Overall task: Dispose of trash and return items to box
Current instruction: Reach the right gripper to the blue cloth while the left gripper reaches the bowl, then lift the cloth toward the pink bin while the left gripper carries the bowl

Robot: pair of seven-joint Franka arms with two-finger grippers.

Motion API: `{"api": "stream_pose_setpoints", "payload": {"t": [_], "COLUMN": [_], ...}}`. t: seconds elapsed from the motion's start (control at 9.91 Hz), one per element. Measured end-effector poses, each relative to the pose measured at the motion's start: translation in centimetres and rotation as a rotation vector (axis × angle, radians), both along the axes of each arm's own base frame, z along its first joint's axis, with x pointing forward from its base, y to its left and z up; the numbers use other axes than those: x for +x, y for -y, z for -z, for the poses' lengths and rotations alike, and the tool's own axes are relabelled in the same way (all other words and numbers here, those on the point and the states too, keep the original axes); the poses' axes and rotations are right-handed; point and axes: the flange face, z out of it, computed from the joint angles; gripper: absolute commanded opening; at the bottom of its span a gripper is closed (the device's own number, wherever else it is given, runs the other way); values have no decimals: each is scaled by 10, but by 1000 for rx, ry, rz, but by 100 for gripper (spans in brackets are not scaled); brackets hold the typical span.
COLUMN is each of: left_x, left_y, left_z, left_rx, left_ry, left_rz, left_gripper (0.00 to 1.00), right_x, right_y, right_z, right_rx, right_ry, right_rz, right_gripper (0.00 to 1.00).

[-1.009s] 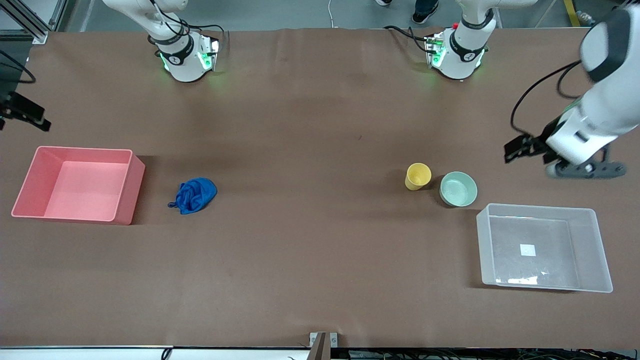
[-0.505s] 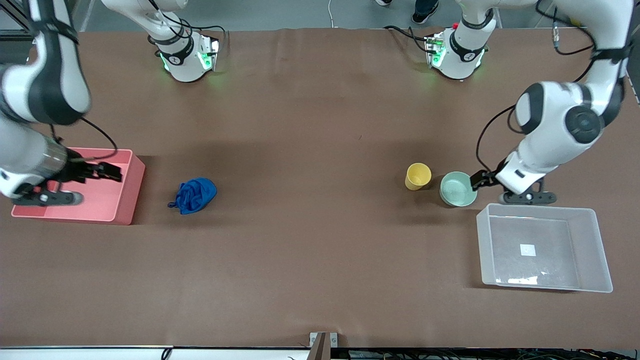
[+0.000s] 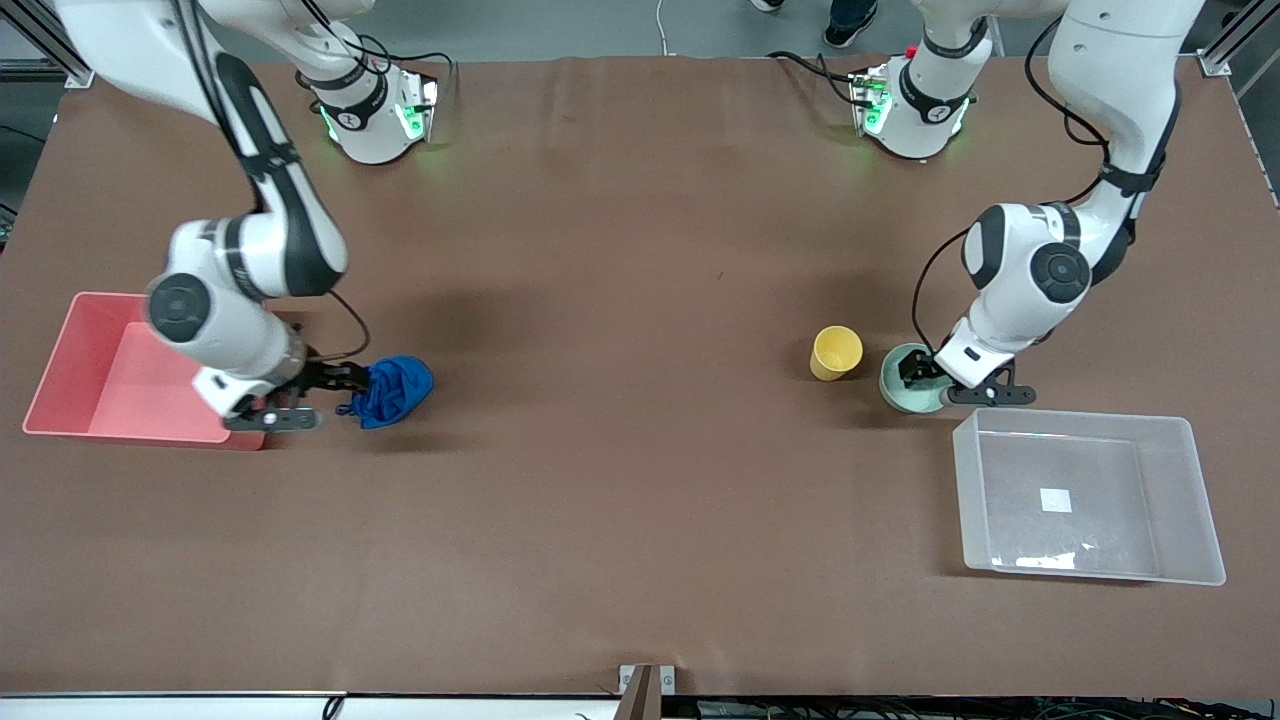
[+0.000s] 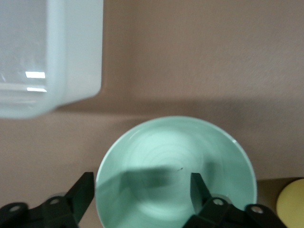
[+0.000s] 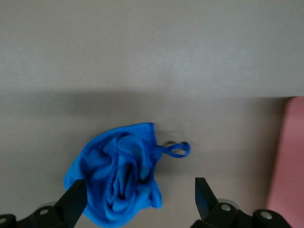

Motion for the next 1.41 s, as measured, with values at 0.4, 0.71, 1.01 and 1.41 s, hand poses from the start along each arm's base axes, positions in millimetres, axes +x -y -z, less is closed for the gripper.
{"api": "stream_pose_setpoints", "payload": {"t": [0.4,0.71,1.01,1.41], "left_x": [0,-3,-6,85], "left_y": [-4,-10,-31,-109], "left_z": [1,-18,-102,-201], "left_rx": [1,0,8,38], "left_ry": [-2,19,-32,79], "left_rz": [-8,-18,-26,-38], "left_gripper": [0,0,0,0], "right_x": [-13,-14,15,32], "right_y": [-5,-5,10,148], "right_z": [35,37,-45,-240], "right_rx": [3,21,13,-10], "right_ry": [-14,-38,-174,-159], "right_rz": [20,99,158,125], "right_gripper": [1,1,1,1]}}
